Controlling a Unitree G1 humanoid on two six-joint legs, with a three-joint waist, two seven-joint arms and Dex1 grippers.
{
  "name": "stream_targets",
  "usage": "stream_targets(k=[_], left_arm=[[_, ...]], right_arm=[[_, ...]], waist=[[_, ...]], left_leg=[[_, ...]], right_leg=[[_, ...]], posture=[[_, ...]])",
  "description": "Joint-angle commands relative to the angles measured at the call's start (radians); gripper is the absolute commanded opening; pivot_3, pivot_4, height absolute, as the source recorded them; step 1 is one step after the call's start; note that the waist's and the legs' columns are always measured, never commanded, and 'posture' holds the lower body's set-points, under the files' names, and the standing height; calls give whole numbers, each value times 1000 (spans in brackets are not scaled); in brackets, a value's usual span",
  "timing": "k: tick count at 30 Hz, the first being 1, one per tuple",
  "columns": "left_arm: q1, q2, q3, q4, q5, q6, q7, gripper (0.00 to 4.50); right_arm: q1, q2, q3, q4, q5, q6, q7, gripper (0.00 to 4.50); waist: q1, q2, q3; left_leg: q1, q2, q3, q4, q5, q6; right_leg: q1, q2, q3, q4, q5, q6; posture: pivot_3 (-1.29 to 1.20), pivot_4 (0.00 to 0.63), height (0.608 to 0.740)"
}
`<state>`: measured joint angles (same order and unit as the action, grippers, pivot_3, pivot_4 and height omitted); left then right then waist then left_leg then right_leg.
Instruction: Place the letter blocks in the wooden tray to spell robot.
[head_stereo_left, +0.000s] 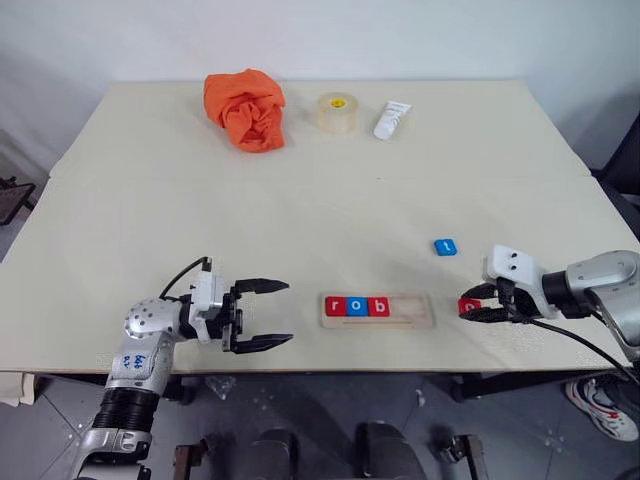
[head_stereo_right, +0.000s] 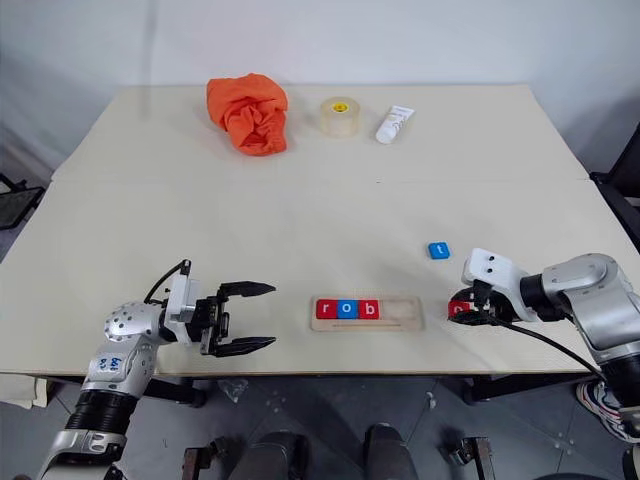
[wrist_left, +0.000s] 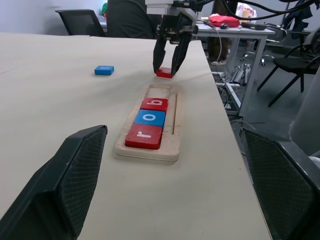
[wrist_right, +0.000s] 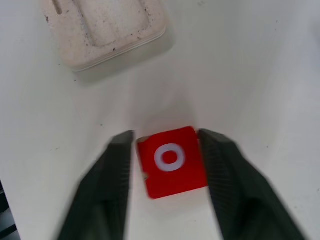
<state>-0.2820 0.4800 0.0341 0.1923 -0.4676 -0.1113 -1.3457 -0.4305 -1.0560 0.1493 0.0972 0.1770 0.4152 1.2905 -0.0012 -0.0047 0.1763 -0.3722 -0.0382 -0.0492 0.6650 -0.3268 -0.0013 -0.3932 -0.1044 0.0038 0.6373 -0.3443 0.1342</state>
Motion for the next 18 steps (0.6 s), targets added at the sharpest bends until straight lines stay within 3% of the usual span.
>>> stream_targets(k=[1, 11, 18], left_arm=[[6, 7, 21, -37, -15, -18, 7, 4500], [13, 9, 17, -42, -16, -20, 3, 4500], [2, 10, 13, -27, -14, -26, -18, 4500]], right_arm=[[-17, 5, -14, -13, -8, -4, -1, 1378], [-113, 37, -26, -136, 44, 95, -11, 1378], [-180, 71, 94, -268, 24, 187, 27, 1378]], waist=[[0, 0, 0], [-3, 0, 0], [2, 0, 0]], left_leg=[[0, 0, 0, 0, 0, 0], [0, 0, 0, 0, 0, 0], [-1, 0, -2, 0, 0, 0]], right_leg=[[0, 0, 0, 0, 0, 0], [0, 0, 0, 0, 0, 0], [0, -1, -1, 0, 0, 0]], posture=[[0, 150, 740], [0, 150, 740], [0, 150, 740]])
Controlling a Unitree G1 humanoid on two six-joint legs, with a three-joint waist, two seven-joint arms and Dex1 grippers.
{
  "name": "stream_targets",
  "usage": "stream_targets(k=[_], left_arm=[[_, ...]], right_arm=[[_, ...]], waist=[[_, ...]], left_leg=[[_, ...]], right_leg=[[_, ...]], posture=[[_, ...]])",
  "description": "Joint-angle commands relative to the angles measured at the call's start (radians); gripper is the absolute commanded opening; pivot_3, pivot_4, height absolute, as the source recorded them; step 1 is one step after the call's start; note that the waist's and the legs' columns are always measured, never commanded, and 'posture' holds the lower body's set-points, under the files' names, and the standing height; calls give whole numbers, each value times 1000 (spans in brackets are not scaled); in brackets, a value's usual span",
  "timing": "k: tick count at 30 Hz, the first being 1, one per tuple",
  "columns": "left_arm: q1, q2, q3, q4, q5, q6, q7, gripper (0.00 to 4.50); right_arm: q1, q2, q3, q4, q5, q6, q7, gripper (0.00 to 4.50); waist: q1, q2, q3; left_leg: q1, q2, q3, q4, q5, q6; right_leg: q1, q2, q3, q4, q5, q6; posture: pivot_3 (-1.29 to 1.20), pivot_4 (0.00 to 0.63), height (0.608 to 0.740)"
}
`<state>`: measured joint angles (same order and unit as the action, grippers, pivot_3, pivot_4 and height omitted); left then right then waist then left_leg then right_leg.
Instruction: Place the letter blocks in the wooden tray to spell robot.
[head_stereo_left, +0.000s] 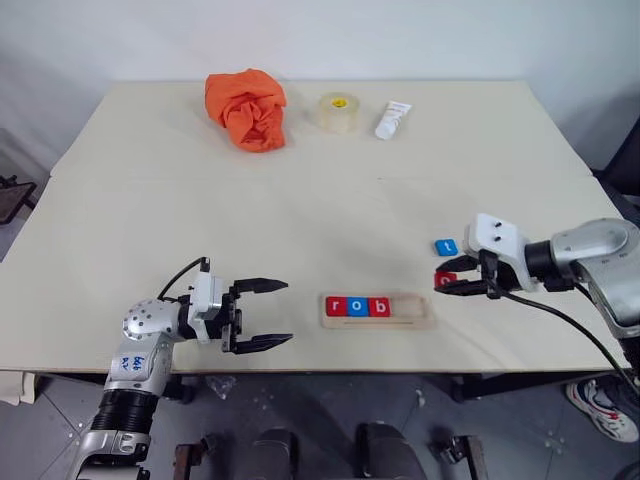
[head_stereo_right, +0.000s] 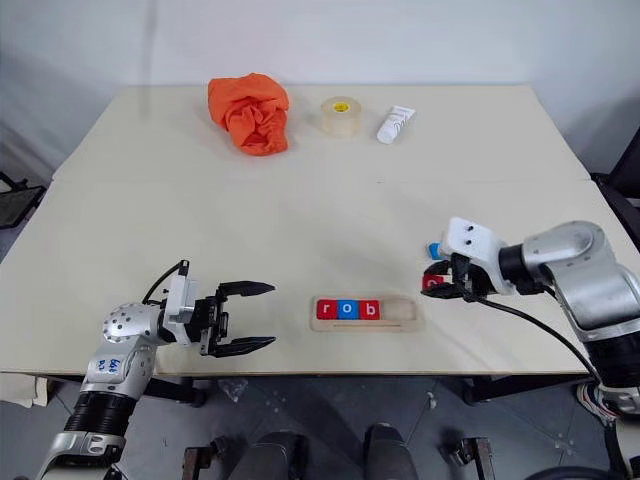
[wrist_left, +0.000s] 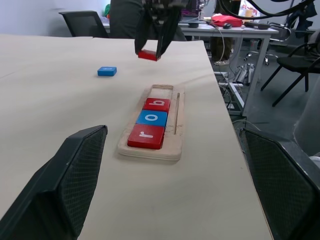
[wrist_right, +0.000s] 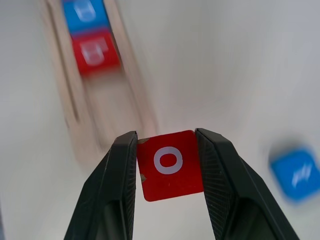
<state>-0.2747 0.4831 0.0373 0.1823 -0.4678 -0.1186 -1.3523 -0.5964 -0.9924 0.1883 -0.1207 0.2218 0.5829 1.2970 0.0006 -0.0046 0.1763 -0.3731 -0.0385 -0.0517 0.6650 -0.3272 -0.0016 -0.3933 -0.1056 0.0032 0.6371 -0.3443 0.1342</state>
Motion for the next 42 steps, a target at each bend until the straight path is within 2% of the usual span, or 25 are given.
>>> stream_targets(k=[1, 9, 33, 42], left_arm=[[-8, 7, 9, -15, -13, -19, -13, 4500], [-1, 4, 7, -22, -13, -23, -13, 4500], [34, 6, 17, -52, -16, -24, 14, 4500], [28, 7, 18, -47, -15, -22, 19, 4500]], right_arm=[[-20, 11, 79, -52, -36, 16, 25, 1378], [-70, 63, 153, -9, -76, -30, 38, 1378], [-70, 132, 174, -11, -83, 16, 48, 1378], [-79, 140, 170, -24, -66, 38, 39, 4383]], waist=[[0, 0, 0], [-4, 0, 0], [-2, 0, 0], [-3, 0, 0]], left_leg=[[-1, 0, 0, 0, 0, 0], [-2, -1, -1, 0, 0, 0], [-2, -1, -1, 0, 0, 0], [-2, -1, -2, 0, 0, 0]], right_leg=[[0, 0, 0, 0, 0, 0], [-1, -1, -4, 0, 0, 0], [-1, -1, -6, 0, 0, 0], [-1, -1, -6, 0, 0, 0]], posture=[[0, 150, 740], [0, 150, 740], [0, 150, 740], [0, 150, 740]])
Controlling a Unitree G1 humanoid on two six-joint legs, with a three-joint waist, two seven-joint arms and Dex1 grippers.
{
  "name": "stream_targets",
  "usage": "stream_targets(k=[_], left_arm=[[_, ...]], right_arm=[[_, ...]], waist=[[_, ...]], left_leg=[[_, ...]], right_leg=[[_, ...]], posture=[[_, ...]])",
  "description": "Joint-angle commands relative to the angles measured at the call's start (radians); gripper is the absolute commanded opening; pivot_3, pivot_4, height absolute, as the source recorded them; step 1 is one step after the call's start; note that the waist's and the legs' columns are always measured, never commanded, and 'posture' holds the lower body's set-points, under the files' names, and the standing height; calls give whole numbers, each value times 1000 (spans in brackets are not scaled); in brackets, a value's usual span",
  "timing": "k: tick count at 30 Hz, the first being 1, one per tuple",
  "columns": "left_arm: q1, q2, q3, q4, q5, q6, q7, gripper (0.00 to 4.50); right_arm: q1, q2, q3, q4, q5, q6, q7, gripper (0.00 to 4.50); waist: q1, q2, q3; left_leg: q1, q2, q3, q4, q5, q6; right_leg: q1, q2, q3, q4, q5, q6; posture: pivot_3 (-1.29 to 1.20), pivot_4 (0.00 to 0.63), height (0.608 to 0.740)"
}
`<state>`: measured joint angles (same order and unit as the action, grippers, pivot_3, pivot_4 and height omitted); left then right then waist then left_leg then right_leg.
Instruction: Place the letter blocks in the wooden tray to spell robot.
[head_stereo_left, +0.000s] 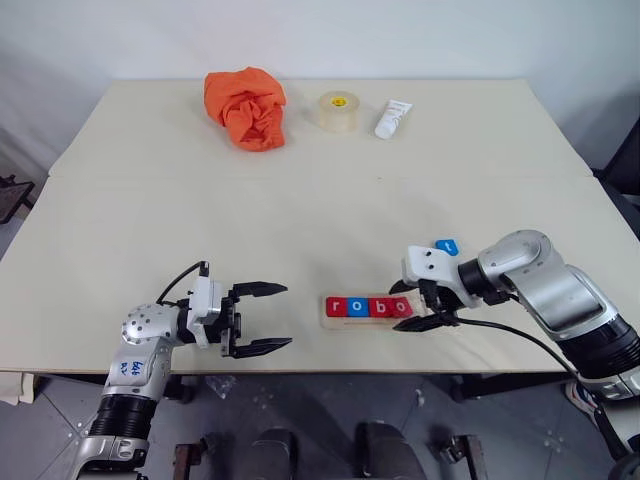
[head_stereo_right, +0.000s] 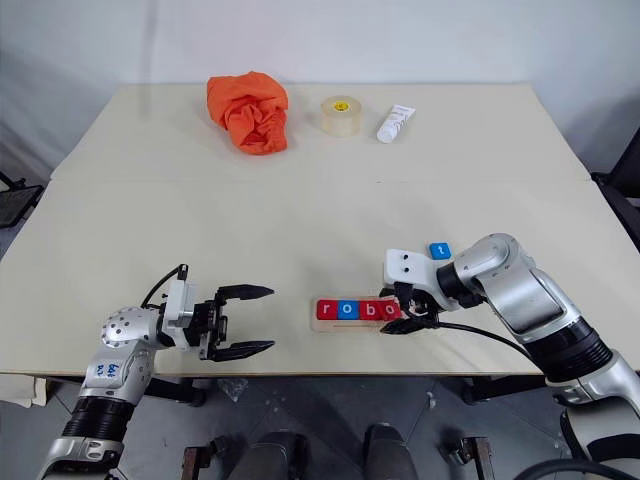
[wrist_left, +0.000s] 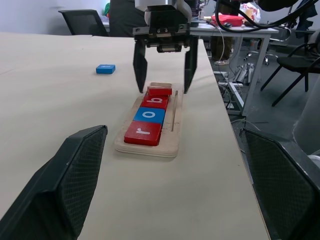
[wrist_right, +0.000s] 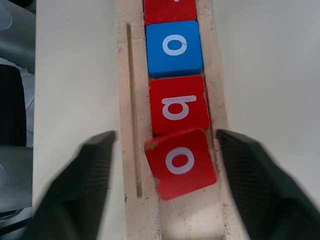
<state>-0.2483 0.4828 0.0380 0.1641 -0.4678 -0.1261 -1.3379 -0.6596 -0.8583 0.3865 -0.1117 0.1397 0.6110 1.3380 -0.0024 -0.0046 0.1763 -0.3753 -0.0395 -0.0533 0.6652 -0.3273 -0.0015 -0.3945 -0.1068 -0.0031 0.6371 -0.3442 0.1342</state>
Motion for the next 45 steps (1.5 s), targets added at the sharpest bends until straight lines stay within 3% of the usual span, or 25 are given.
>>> stream_targets(k=[1, 10, 23, 36, 45], left_arm=[[1, 7, 17, -29, -15, -14, 5, 4500], [-16, 4, 15, -13, -13, -15, 8, 4500], [-41, 2, 8, 11, -12, -10, -3, 4500], [-26, 6, 11, -10, -14, -5, -3, 4500], [-19, 3, 11, -17, -14, -7, 2, 4500]], right_arm=[[-17, 5, -30, -35, 17, 10, -2, 4449], [17, -20, -134, -70, 88, 25, -21, 4449], [128, -83, -186, -156, 140, 49, -25, 28], [121, -17, -87, -85, 87, -11, -66, 28], [104, 6, -104, -71, 72, -15, -99, 28]], waist=[[0, 0, 0], [1, 0, 0], [0, 0, 0], [0, 0, 0], [1, 0, 0]], left_leg=[[0, 0, 0, 0, 0, 0], [0, 0, 0, 0, 0, 0], [0, 0, -1, 0, 0, 0], [0, 0, -1, 0, 0, 0], [0, -1, -1, 0, 0, 0]], right_leg=[[0, 0, 0, 0, 0, 0], [0, 0, 0, 0, 0, 0], [1, 0, -1, 0, 0, 0], [1, -1, -2, 0, 0, 0], [1, -1, -2, 0, 0, 0]], posture=[[0, 150, 740], [0, 150, 740], [0, 150, 740], [0, 150, 740], [0, 150, 740]])
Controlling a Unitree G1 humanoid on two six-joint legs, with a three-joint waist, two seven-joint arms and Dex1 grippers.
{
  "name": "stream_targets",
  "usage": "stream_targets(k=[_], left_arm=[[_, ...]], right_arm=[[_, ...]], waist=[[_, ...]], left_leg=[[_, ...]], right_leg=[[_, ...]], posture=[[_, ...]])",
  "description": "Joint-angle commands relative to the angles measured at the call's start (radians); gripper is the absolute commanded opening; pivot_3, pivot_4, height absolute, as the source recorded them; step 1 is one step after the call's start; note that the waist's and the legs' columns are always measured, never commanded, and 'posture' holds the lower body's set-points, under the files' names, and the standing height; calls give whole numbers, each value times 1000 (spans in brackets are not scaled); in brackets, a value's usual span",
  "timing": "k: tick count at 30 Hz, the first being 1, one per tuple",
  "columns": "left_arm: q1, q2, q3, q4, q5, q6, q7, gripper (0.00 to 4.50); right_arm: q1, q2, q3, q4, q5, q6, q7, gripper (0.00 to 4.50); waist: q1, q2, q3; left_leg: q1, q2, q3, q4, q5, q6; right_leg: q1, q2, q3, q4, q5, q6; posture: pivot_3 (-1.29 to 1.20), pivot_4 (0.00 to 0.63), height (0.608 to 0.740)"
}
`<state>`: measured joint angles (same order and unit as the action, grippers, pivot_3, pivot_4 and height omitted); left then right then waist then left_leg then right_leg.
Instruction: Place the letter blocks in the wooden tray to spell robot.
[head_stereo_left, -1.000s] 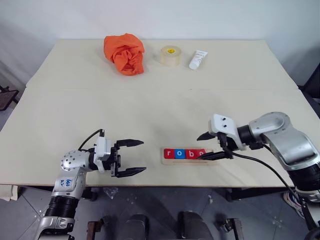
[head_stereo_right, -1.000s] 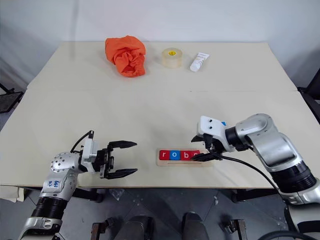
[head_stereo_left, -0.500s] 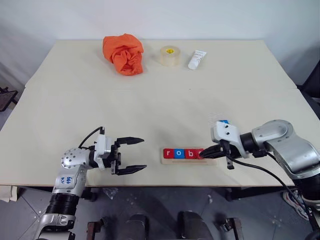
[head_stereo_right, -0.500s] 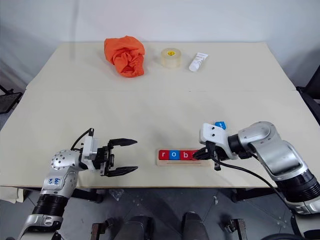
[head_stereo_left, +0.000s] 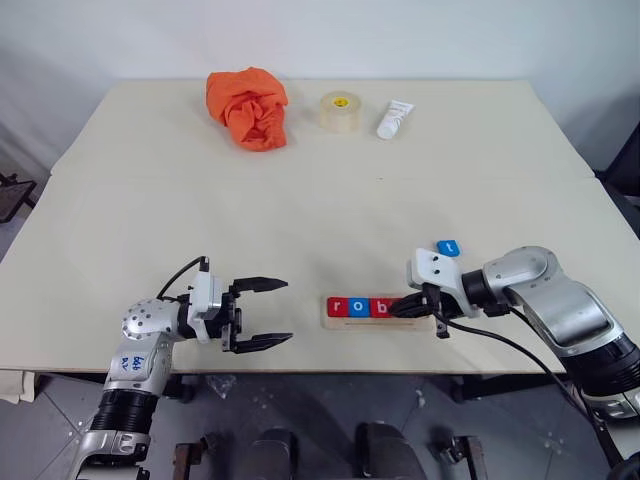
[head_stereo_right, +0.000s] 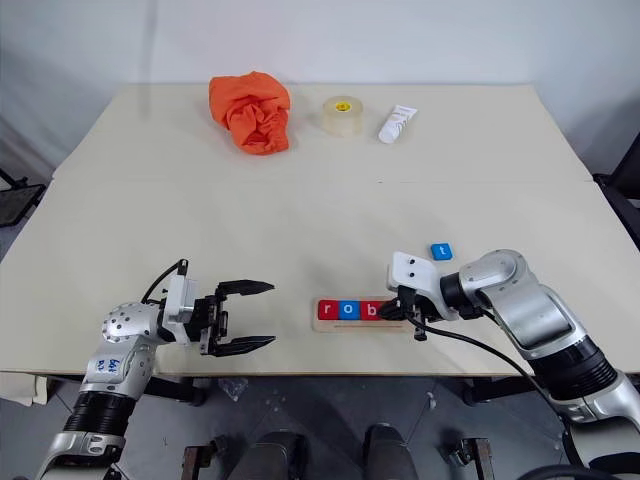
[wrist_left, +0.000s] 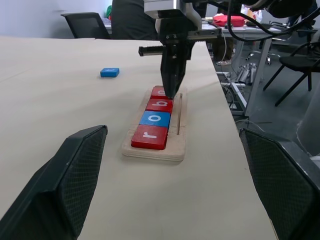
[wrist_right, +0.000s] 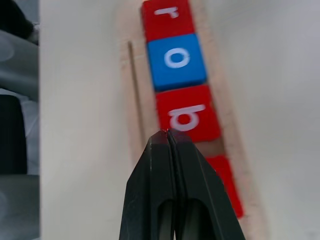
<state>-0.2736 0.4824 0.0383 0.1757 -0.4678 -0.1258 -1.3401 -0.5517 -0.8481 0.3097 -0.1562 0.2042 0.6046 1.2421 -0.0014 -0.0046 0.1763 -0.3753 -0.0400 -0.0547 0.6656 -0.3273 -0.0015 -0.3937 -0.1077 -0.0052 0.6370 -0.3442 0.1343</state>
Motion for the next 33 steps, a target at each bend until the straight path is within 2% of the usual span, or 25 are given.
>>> stream_targets(k=[1, 8, 14, 33], left_arm=[[7, 4, 11, -29, -15, -8, 4, 4500], [11, 4, 11, -29, -16, -11, 0, 4500], [1, 4, 9, -15, -16, -11, -9, 4500], [-17, 30, 22, 8, -17, -9, -40, 4500]], right_arm=[[-3, -6, -38, -39, 21, 1, 0, 28], [19, -60, -127, -93, 80, 47, 0, 28], [88, -135, -151, 11, 20, -51, -9, 28], [53, -19, -72, 118, -35, -121, -18, 28]], waist=[[0, 0, 0], [1, 0, 0], [3, 0, 0], [-2, 0, 0]], left_leg=[[0, 0, 0, 0, 0, 0], [0, 0, 0, 0, 0, 0], [0, -1, -1, 0, 0, 0], [0, 0, 0, 0, 0, 0]], right_leg=[[0, 0, 0, 0, 0, 0], [0, 0, 0, 0, 0, 0], [1, -1, -1, -1, 0, 0], [1, -1, -3, 0, 0, 0]], posture=[[0, 150, 740], [0, 150, 740], [0, 150, 740], [0, 150, 740]])
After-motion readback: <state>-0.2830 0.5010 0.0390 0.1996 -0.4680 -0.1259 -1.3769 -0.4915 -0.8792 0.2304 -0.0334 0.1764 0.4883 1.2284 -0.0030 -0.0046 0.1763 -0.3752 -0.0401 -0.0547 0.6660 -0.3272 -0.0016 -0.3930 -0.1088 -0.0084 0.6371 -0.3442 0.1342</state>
